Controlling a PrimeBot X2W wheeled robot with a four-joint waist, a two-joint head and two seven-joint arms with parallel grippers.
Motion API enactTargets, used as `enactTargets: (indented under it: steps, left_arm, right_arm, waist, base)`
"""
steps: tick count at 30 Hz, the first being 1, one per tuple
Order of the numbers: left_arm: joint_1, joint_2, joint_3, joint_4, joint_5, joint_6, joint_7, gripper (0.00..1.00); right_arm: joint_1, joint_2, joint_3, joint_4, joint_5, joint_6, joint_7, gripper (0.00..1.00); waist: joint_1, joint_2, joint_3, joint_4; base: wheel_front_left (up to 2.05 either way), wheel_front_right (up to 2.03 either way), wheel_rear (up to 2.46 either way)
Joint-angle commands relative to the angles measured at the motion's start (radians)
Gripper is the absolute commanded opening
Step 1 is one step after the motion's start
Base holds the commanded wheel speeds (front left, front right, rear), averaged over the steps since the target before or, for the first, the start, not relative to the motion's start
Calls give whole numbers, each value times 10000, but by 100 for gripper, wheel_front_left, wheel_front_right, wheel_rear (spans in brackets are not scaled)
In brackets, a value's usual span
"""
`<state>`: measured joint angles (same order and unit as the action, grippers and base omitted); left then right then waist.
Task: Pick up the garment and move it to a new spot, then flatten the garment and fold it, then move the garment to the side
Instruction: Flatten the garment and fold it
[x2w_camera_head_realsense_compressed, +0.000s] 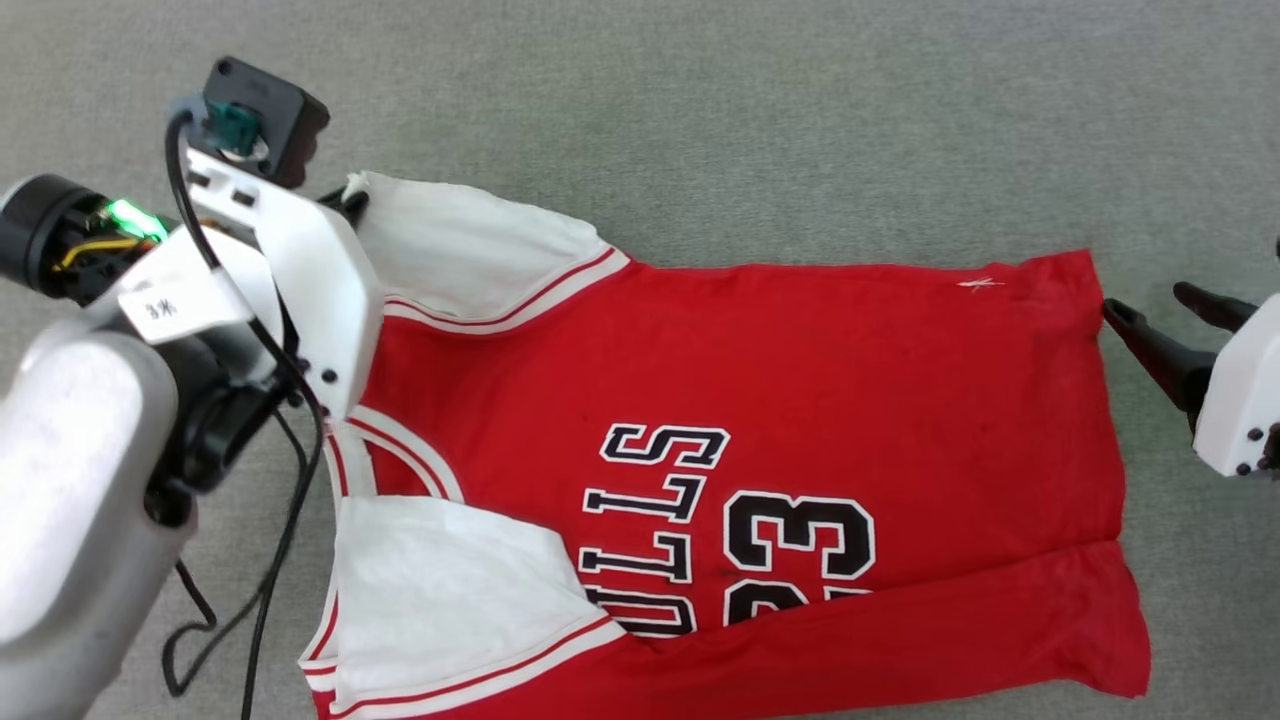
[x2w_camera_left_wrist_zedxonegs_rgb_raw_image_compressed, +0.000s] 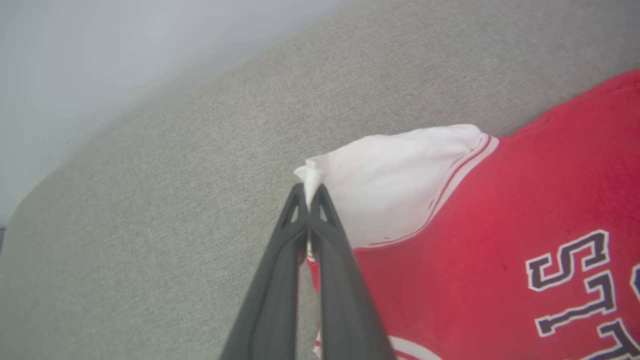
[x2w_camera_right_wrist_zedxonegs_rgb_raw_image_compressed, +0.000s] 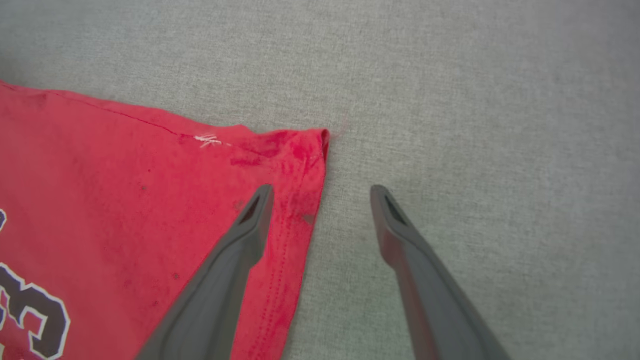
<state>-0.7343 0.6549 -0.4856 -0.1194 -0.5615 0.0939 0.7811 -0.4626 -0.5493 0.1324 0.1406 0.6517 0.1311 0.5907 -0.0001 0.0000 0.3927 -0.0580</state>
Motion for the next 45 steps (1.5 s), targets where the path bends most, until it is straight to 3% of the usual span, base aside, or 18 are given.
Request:
enactTargets:
  steps: [1, 4, 12, 17, 18, 19, 20, 24, 32, 45]
  left_arm:
    - [251, 48, -47, -375, 47, 161, 64, 0]
    - [574, 189, -93, -1272, 164, 371, 174, 0]
    - [578, 197, -210, -1746, 300, 446, 198, 0]
    - [565, 167, -273, -1789, 361, 481, 169, 0]
    - [575, 155, -286, -1763, 372, 498, 157, 0]
    - [587, 137, -295, -1729, 378, 515, 129, 0]
    - [600, 129, -295, -1685, 389, 532, 94, 0]
    - [674, 121, -303, -1527, 401, 565, 1, 0]
    - [1135, 149, -168, -1135, 223, 642, -526, 0]
    - [2700, 357, -111, -1114, -128, 930, -1192, 0]
  right_arm:
    - [-293, -89, 135, 143, 164, -8, 221, 100]
    - [-947, -404, 652, 657, 133, -8, 716, 100]
    - [-1589, -844, 1657, 1515, -213, -8, 641, 100]
    - [-1559, -895, 2457, 1903, 164, -5, 829, 100]
    - [-1551, -925, 2582, 2005, 243, -4, 872, 56]
    - [-1540, -933, 2696, 2097, 316, -4, 893, 20]
    - [-1535, -942, 2798, 2177, 406, -4, 882, 0]
    - [-1535, -1010, 2897, 2352, 594, -7, 649, 0]
    - [-1791, -878, 2527, 2564, 1028, -11, -972, 0]
    - [-465, -593, 2252, 2213, 1995, -10, -3294, 0]
  waist:
    - [1, 0, 105, 132]
    - [1, 0, 349, 400]
    - [1, 0, 690, 798]
    - [1, 0, 833, 965]
    - [1, 0, 846, 989]
    - [1, 0, 851, 1009]
    - [1, 0, 845, 1025]
    - [1, 0, 746, 1039]
    - [1, 0, 93, 870]
    - [1, 0, -1377, 648]
  base:
    - [0, 0, 0]
    - [0, 0, 0]
    - [0, 0, 0]
    - [0, 0, 0]
    - [0, 0, 0]
    - [0, 0, 0]
    - [0, 0, 0]
    - [0, 0, 0]
    - [0, 0, 0]
    - [0, 0, 0]
